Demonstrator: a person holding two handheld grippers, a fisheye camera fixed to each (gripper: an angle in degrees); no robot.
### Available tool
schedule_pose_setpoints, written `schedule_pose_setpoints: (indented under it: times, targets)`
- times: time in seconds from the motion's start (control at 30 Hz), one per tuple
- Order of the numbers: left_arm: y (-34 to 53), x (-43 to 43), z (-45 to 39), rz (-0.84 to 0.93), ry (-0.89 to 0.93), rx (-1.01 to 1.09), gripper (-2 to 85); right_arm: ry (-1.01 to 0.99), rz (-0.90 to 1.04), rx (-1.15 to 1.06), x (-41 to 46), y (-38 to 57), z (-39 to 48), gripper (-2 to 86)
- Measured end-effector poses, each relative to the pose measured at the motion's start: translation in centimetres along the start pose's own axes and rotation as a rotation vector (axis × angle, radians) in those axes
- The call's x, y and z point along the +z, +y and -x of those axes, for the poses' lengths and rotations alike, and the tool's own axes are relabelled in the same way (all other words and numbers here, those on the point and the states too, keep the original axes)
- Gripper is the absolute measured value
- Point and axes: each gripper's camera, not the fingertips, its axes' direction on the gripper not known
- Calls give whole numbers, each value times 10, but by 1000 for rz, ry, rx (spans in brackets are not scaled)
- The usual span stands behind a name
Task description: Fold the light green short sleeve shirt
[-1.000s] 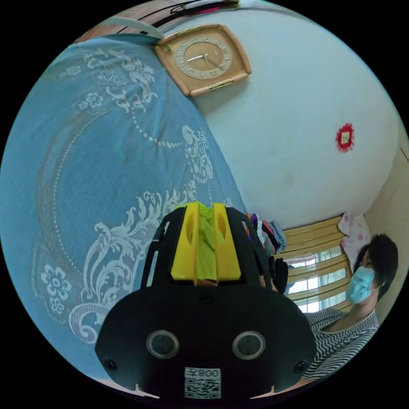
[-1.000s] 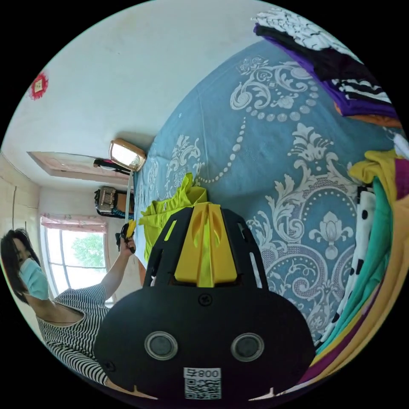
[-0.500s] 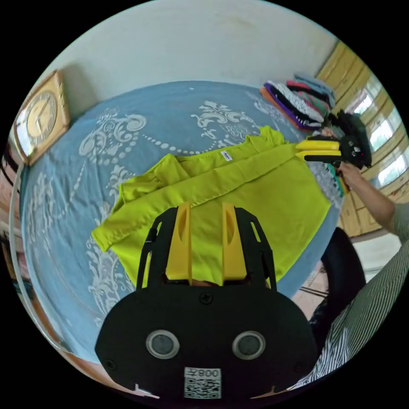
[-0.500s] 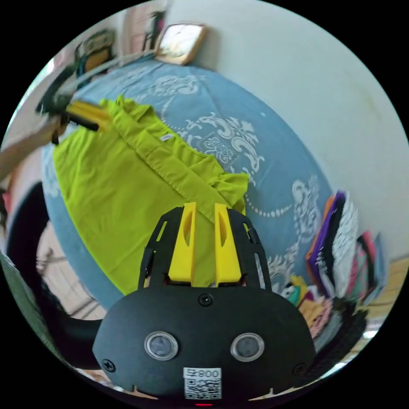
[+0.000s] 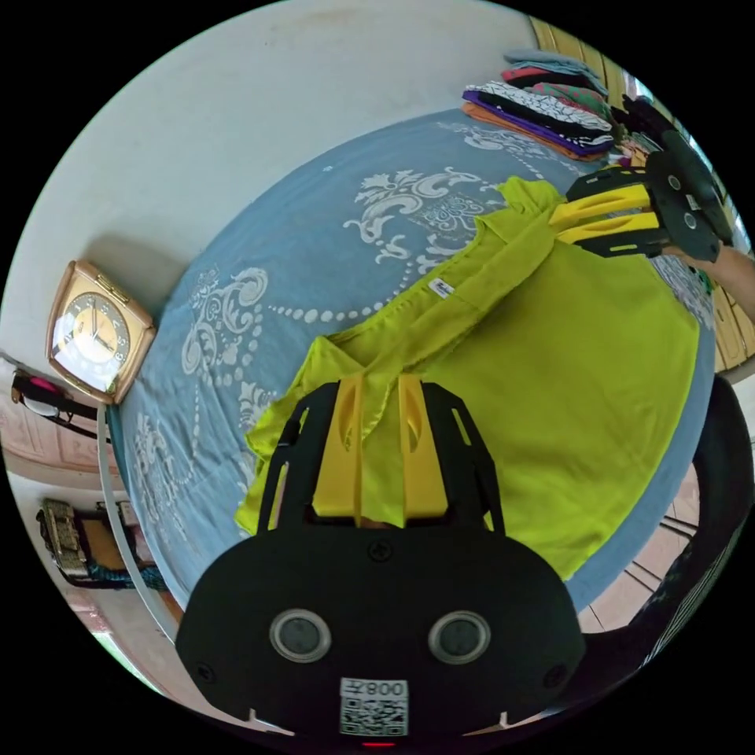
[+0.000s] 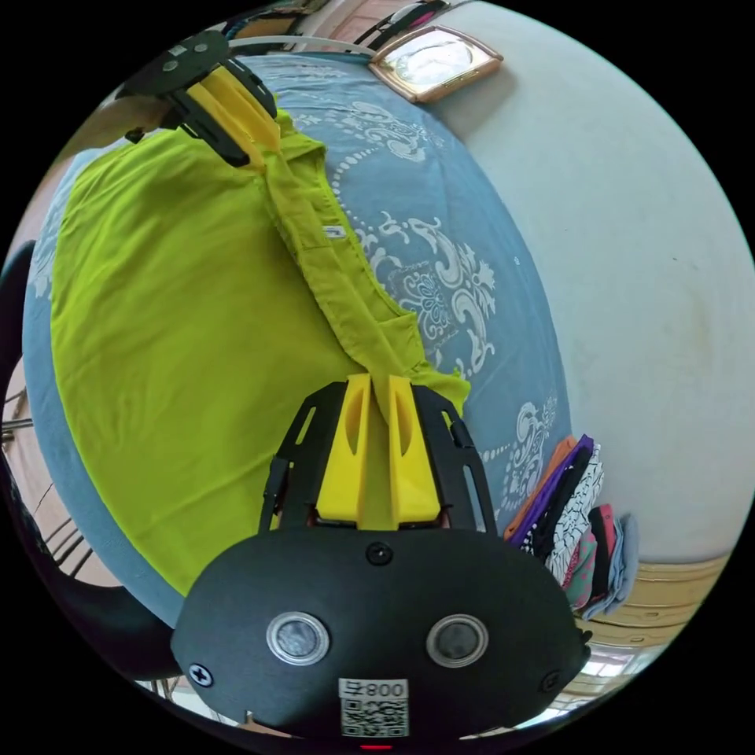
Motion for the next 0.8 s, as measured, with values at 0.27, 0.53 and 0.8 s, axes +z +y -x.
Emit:
schedule_pose_setpoints:
  times: [0.27, 0.53, 0.8]
  targets:
    - [-7, 29, 36, -60, 75, -207, 73, -137, -1, 205, 0, -15, -65, 21]
    - [60, 43, 20, -87, 102, -231, 44, -178, -67, 340, -22, 53, -58, 2]
    - [101, 101, 73, -2, 91, -509, 17, -254, 48, 481, 45, 100, -94, -3]
